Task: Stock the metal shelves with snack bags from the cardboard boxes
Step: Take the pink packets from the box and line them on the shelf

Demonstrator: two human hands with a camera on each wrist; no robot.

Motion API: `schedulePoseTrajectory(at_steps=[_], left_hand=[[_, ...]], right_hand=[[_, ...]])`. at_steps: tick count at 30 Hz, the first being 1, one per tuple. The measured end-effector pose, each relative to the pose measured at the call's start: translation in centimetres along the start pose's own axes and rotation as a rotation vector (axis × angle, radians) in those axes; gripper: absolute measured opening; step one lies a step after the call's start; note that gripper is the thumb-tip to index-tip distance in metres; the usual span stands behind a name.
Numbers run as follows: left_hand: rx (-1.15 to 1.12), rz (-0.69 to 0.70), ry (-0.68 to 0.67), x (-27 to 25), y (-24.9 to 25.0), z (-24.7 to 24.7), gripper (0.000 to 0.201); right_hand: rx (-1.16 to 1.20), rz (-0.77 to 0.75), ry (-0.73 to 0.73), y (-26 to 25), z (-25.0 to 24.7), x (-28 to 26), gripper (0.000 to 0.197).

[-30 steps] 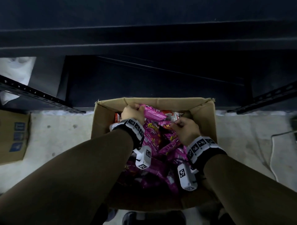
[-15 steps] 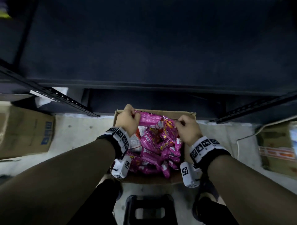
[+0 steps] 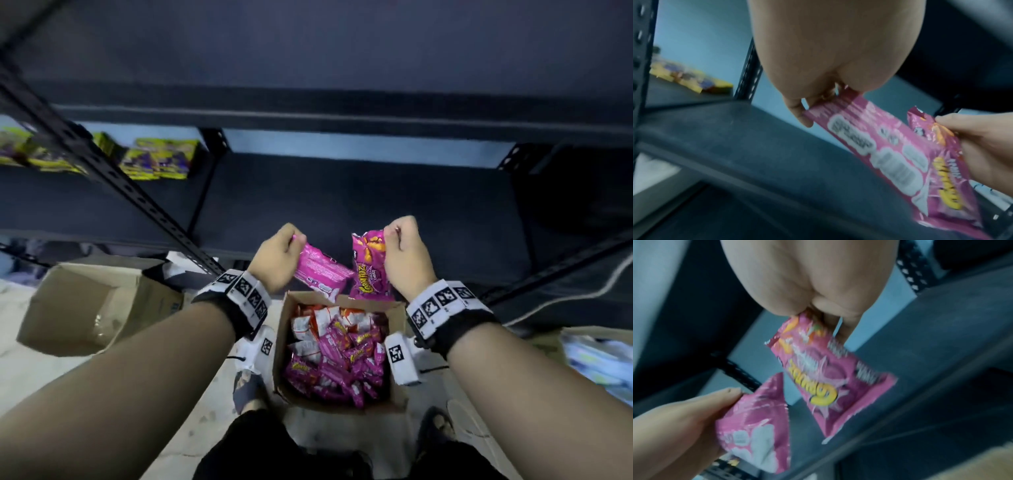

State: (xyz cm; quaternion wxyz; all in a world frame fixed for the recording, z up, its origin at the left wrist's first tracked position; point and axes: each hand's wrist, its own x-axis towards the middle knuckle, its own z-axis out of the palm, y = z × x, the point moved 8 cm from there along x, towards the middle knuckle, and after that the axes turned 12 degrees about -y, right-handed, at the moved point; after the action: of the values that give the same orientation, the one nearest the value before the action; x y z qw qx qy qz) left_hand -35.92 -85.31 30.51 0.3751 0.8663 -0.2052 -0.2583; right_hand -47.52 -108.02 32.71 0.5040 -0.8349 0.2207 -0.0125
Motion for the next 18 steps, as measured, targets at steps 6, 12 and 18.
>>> schedulePoseTrajectory(at_steps=[6, 12, 18], left_hand=[[0.012, 0.144, 0.24, -3.6, 8.2, -7.7, 0.03], [0.059, 0.323, 0.393, -7.1, 16.8, -14.8, 0.035], [0.081, 0.374, 0.514, -7.4, 24.1, -20.1, 0.038]], right_hand=[[-0.015, -0.183, 0.081, -10.3, -3.3, -1.6, 0.018], [-0.032, -0.475, 0.017, -20.1, -5.7, -3.6, 0.024], [-0.125, -0.563, 0.108, -27.0, -10.8, -3.7, 0.024]])
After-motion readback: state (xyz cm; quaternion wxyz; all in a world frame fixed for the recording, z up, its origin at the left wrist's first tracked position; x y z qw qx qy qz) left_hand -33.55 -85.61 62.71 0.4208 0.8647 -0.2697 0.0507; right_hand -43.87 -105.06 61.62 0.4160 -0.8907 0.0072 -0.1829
